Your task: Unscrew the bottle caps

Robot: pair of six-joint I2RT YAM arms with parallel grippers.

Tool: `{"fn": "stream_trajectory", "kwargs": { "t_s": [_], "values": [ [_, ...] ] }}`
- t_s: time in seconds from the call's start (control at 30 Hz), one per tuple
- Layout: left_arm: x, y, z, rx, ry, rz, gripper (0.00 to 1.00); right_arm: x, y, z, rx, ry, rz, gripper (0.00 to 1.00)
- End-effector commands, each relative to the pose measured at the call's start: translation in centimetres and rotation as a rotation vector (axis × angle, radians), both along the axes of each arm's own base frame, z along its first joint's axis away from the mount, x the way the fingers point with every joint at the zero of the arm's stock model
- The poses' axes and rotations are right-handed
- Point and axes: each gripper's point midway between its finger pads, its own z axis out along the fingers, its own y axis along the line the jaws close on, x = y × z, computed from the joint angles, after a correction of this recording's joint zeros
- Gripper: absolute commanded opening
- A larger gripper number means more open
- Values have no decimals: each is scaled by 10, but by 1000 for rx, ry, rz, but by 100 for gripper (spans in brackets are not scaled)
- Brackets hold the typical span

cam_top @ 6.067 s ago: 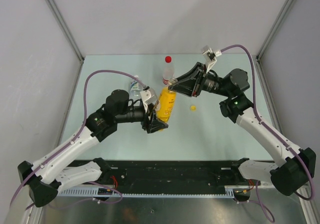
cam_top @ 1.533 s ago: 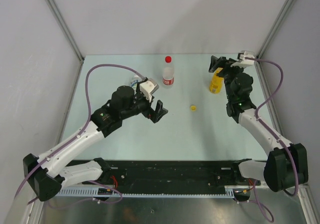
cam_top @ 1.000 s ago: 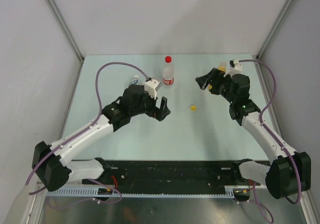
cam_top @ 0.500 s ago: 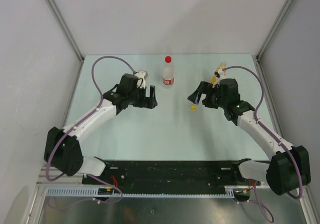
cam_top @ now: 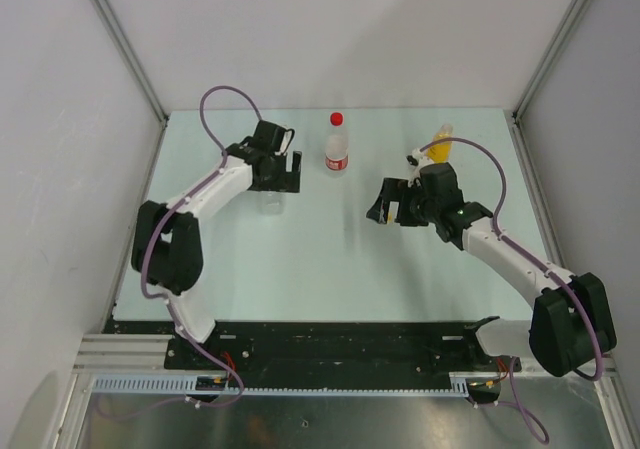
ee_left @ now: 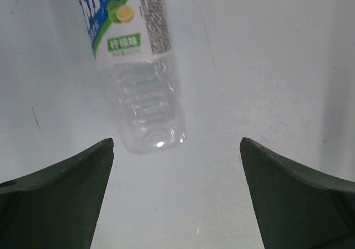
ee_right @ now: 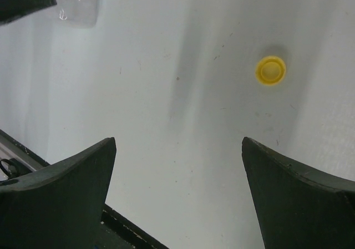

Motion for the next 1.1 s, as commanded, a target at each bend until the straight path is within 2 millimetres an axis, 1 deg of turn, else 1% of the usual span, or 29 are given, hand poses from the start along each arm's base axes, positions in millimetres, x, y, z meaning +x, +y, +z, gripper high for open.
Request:
{"fn": "stream_trajectory", "kwargs": {
  "t_s": [0.0, 0.13, 0.23, 0.33, 0.47, 0.57, 0.67, 0.77, 0.83, 0.97, 1.07],
  "values": [
    [22, 16, -10, 46, 33, 23, 99, 3, 0, 5, -45, -57, 42, 99],
    [35, 23, -27, 33, 77, 46, 99, 4, -2, 7, -64, -81, 54, 99],
    [40, 29, -38, 46, 96, 57, 99, 4, -3, 5, -76, -83, 61, 99],
    [41, 25, -50, 34, 124, 32, 98, 2, 1, 5, -71, -90, 103, 97],
    [41, 22, -67, 34, 163, 14, 95, 1, 6, 6, -58, -98, 130, 96],
    [37, 21, -80, 35, 195, 2, 88, 2, 6, 6, -56, -98, 128, 97],
    [33, 20, -87, 31, 213, -12, 81, 2, 5, 5, -58, -96, 123, 99],
    [31, 20, -84, 26, 205, -16, 76, 2, 4, 7, -57, -99, 123, 99],
    [30, 20, -78, 18, 190, -21, 69, 2, 5, 10, -55, -111, 127, 99],
    [25, 14, -54, -19, 132, -59, 58, 3, 8, 21, -28, -142, 134, 99],
    [13, 6, -36, -54, 91, -108, 53, 3, 13, 31, 11, -164, 141, 99]
  ]
}}
